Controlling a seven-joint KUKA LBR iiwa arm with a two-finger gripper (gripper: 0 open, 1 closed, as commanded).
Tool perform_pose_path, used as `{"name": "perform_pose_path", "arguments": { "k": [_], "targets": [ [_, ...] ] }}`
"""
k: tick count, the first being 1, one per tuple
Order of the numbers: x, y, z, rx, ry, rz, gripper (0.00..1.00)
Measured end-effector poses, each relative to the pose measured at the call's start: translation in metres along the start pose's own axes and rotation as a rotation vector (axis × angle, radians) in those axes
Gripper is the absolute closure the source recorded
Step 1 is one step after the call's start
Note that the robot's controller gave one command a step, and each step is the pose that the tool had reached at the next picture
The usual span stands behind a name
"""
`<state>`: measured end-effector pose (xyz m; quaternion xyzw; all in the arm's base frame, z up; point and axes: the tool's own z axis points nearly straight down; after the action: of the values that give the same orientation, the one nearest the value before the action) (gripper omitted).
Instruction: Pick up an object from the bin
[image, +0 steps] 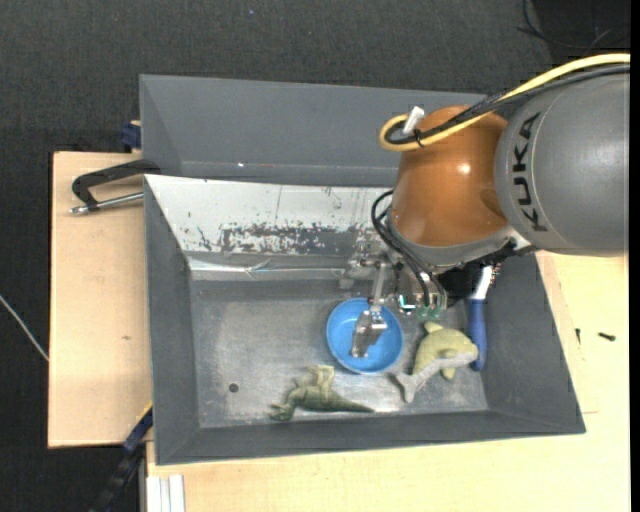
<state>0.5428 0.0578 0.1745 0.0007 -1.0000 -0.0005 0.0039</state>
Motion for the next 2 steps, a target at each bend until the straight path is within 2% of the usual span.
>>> {"name": "perform_pose_path", "arguments": {
  "k": [1,2],
  "targets": [
    [-0.005,-0.042,0.084,-0.008,-0.037,0.159,0.0],
    [-0.039,-0.027,0.086,-0.001,-0.008,0.3,0.0]
  ]
}}
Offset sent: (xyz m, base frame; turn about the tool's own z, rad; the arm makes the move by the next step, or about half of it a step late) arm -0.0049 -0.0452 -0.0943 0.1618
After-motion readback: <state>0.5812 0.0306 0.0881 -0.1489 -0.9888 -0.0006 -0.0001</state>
